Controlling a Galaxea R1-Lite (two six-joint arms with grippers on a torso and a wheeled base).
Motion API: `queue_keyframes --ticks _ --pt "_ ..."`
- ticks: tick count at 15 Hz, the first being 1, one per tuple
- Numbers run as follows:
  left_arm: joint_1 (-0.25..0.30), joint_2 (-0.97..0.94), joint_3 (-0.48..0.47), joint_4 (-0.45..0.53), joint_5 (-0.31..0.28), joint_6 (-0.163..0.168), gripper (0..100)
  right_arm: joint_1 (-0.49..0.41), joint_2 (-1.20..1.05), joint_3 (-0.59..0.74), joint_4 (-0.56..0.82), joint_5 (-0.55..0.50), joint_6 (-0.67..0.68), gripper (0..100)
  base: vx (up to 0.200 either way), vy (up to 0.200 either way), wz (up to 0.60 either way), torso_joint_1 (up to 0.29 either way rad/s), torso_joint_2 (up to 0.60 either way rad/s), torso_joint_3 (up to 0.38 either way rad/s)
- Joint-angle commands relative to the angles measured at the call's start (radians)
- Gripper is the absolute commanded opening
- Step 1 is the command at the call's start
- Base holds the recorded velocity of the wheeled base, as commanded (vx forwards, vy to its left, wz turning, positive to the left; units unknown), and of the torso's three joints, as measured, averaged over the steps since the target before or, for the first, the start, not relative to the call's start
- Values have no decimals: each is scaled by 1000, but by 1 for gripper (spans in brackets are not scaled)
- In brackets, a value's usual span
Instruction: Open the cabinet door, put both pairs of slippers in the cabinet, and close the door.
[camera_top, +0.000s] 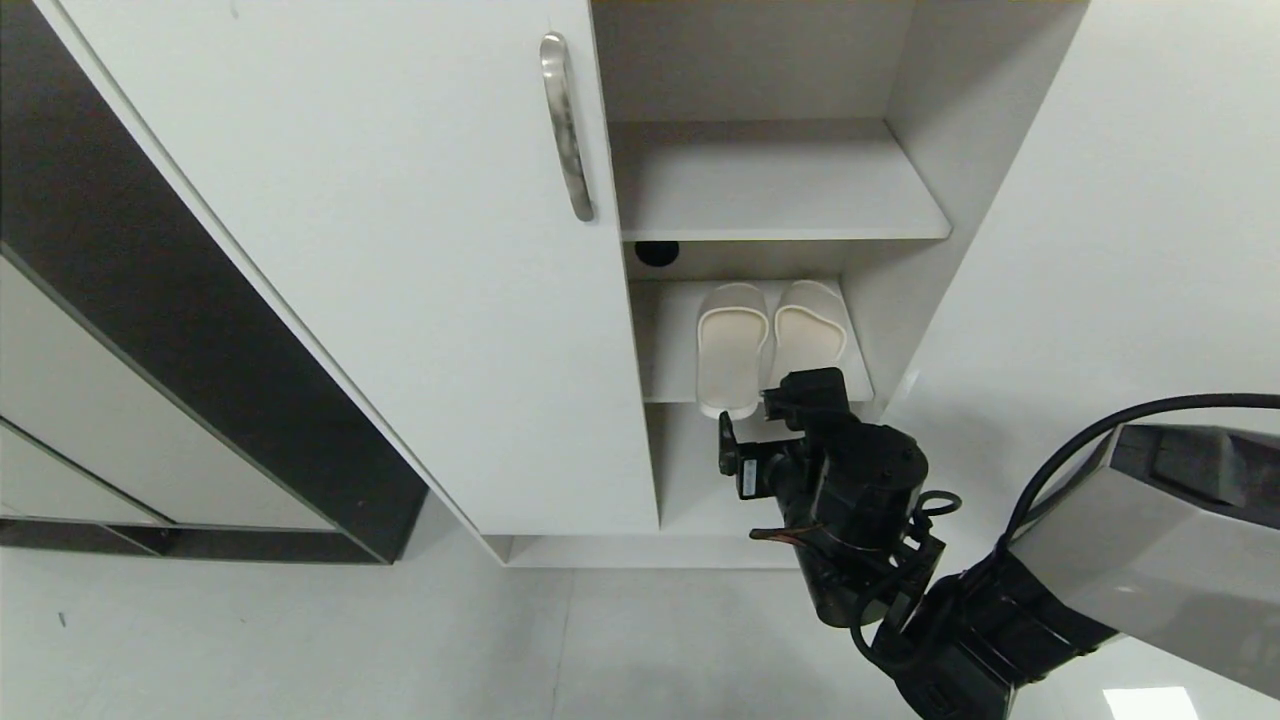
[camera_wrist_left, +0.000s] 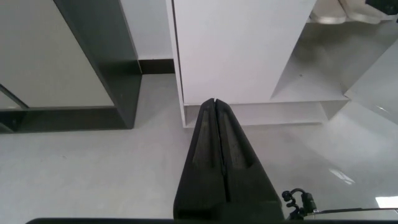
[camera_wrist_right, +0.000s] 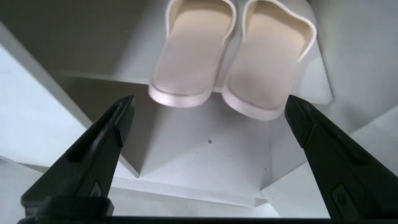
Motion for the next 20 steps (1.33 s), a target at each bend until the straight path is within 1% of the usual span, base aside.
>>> queue_keyframes --ticks 1,5,20 --pt "1 2 0 0 0 0 0 0 -1 3 -1 -1 -1 100 0 0 0 0 0 0" --pt "1 2 0 0 0 0 0 0 -1 5 -1 -2 -2 100 0 0 0 1 2 31" --pt "1 2 0 0 0 0 0 -4 -1 10 6 -4 -2 100 0 0 0 4 1 197"
